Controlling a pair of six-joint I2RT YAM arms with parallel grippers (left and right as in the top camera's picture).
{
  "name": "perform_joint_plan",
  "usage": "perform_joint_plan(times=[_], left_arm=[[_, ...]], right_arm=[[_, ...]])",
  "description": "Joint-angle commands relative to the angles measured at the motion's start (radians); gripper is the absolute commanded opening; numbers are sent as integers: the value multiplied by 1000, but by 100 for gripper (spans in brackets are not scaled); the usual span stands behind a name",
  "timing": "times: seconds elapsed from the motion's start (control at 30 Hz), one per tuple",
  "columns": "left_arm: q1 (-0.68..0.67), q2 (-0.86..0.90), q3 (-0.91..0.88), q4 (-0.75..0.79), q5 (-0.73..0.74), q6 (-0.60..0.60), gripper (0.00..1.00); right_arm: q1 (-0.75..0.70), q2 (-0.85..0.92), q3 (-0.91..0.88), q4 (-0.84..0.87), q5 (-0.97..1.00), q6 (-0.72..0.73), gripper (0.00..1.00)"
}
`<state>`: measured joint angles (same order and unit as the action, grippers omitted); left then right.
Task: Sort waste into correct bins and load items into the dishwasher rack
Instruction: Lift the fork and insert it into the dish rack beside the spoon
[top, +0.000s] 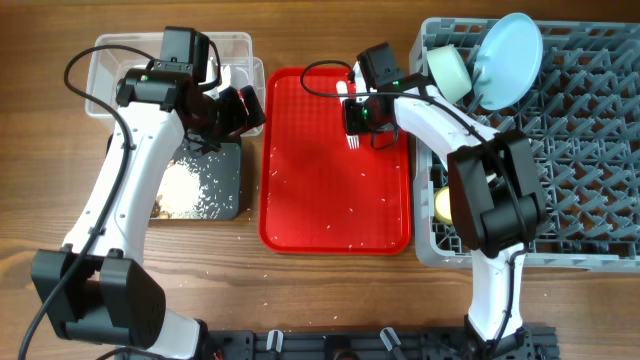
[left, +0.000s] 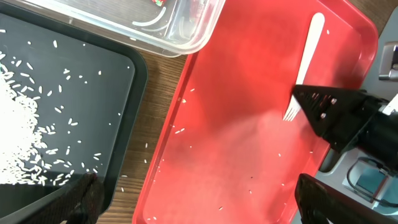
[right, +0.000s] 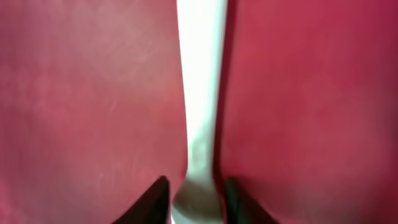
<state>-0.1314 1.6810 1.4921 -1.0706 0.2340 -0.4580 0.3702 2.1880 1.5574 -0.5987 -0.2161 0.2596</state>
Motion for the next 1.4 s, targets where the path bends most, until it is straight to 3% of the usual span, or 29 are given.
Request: perform_joint_plan(times=[0.0,0.1,0.23,0.37,0.43,0.6,0.77,0.87,1.0,1.1,1.27,1.33,1.37], left_arm=[[5,-16,15,0,1,1,100],[5,-16,15,0,1,1,100],[5,-16,15,0,1,1,100],[5,-16,15,0,1,1,100],[5,-16,15,0,1,1,100],[5,-16,15,0,1,1,100],[5,-16,15,0,1,1,100],[5,-16,15,0,1,1,100],[5,-16,15,0,1,1,100],[5,-16,15,0,1,1,100],[5,-16,15,0,1,1,100],[5,-16,15,0,1,1,100],[5,-16,15,0,1,1,100]], right_arm=[[2,61,-28,-68,1,42,37],[3,64,-28,-74,-7,85,36],[6,67,-28,-72,-6,118,17],[4,67,-28,-76,-7,118,5],[4,67,-28,-84,-7,118,4],[4,-7,5,-149,8,107,4],[0,-313,89,-287,91,83,4],[-33,-519,93,-380,274,168,4],[-174,-665,85,-597,465,345,4],[-326,-678,48,-712,485,493,4],[-490,-673,-157,-605,430,551,5],[-515,-673,-245,-551,421,555,29],[-521,-673,-266,-537,409,553,31]])
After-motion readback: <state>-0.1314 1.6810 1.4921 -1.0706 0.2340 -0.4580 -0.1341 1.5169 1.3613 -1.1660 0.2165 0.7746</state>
